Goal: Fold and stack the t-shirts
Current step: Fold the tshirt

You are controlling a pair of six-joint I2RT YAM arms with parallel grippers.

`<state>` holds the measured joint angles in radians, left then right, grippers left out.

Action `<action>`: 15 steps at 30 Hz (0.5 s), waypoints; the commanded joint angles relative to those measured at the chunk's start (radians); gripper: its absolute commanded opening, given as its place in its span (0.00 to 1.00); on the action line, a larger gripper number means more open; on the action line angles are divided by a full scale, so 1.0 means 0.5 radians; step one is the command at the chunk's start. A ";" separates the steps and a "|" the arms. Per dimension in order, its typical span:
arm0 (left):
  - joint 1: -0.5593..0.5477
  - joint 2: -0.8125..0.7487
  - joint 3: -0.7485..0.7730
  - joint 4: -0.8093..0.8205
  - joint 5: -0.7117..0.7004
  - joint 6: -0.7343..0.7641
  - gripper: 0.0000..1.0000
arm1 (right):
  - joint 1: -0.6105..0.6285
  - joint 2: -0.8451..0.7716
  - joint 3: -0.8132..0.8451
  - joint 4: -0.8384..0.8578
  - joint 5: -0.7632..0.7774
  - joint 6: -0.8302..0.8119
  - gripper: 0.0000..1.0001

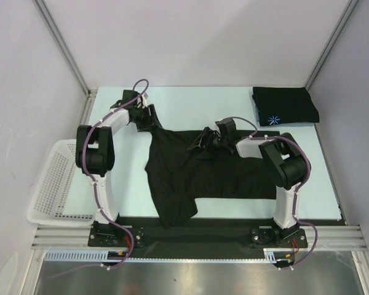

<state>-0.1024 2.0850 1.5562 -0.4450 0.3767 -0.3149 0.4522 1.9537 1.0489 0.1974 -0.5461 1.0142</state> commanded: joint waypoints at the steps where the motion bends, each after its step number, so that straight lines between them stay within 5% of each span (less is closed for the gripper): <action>1: 0.027 0.030 0.069 0.043 0.075 -0.005 0.63 | 0.040 0.062 0.093 0.173 -0.067 0.070 0.69; 8: 0.042 0.116 0.081 0.092 0.133 -0.048 0.52 | 0.087 0.115 0.108 0.154 -0.089 0.104 0.60; 15: 0.094 0.070 -0.010 0.095 0.008 -0.064 0.12 | 0.071 0.108 0.111 0.087 -0.058 0.098 0.57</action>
<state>-0.0753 2.1563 1.5620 -0.4259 0.4103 -0.3420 0.4896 2.0029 1.0710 0.2409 -0.5743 1.0622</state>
